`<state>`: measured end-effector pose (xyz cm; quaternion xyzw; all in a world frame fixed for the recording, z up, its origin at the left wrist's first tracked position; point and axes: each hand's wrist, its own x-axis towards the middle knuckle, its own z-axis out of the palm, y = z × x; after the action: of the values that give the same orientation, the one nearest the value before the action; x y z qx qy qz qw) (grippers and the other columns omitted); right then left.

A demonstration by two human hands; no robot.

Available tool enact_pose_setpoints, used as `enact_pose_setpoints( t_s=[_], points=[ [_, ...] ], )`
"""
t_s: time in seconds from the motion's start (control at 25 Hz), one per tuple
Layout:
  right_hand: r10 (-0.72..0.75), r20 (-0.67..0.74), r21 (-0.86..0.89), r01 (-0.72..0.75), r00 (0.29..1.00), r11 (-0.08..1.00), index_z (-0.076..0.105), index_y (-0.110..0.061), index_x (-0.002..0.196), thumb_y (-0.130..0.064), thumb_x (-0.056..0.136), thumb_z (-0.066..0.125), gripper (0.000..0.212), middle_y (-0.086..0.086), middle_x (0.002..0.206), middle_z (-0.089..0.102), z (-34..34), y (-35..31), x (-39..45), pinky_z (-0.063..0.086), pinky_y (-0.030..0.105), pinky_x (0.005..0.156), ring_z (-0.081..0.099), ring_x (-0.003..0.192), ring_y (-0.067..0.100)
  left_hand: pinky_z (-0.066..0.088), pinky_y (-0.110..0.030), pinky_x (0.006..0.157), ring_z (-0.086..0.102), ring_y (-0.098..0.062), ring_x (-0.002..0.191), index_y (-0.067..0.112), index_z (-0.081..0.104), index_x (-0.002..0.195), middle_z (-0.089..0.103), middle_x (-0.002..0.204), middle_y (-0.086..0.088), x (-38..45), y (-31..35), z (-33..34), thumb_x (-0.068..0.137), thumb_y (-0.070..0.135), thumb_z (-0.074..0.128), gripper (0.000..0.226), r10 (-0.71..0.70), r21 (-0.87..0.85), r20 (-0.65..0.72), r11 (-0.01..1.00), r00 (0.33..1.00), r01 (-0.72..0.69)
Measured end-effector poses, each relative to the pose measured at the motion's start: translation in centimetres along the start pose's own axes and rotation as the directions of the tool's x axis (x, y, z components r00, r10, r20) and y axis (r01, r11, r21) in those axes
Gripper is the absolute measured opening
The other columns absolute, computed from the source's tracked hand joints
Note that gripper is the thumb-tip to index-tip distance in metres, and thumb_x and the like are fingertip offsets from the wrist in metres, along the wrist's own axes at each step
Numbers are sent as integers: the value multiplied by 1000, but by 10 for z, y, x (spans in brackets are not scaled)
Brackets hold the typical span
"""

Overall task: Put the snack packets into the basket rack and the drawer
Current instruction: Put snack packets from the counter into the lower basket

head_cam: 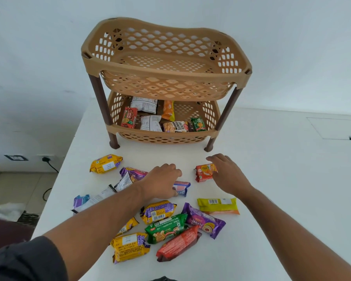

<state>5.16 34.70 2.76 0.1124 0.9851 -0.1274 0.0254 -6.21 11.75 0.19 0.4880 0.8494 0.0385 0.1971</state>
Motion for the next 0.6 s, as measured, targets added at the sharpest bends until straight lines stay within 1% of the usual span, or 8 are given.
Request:
enact_pose_setpoints(
  t_s=[0.08,0.16,0.28,0.44,0.52,0.6],
  points=[
    [-7,70,-28,9,997,1000,42,-22,149,-1,84,54,70,-3,150,45,2,0,2,42,40,108,40,137,22,46,-40,89,50,-23,115,19,47,141,50,128,-3,0,2,2,84,47,71,68,5,28,20,1000,1000,-5],
    [-9,127,-55,16,992,998,34,-25,154,0,81,54,79,-4,157,36,6,0,4,37,42,113,32,144,21,48,-40,86,52,-23,110,19,52,135,51,122,-2,1,2,4,84,44,74,60,21,33,23,999,1000,-21],
    [-16,157,-100,32,987,994,26,-26,157,0,82,54,84,-4,162,30,14,0,8,31,42,118,25,149,20,46,-38,81,52,-21,105,19,54,131,53,117,-2,2,1,7,88,37,73,50,48,26,19,998,999,-48],
    [-39,185,-155,68,982,986,29,-25,156,-4,87,59,78,-3,158,37,25,0,13,32,41,115,29,147,21,48,-39,84,52,-22,106,17,53,132,53,118,-3,4,-1,4,92,36,69,47,28,8,40,1000,999,-29],
    [-51,168,-183,82,984,980,33,-25,154,-11,89,65,74,-3,154,43,27,2,14,34,41,112,34,144,22,48,-39,84,52,-22,105,17,54,131,53,117,-3,4,0,1,94,38,67,44,18,-14,48,1000,999,-17],
    [-49,176,-193,83,983,978,36,-26,150,-20,89,70,70,-2,146,48,28,2,15,37,41,108,41,137,24,47,-37,82,51,-19,101,19,54,129,52,114,-2,3,1,-7,95,41,64,43,11,-83,37,997,999,-8]
  ],
)
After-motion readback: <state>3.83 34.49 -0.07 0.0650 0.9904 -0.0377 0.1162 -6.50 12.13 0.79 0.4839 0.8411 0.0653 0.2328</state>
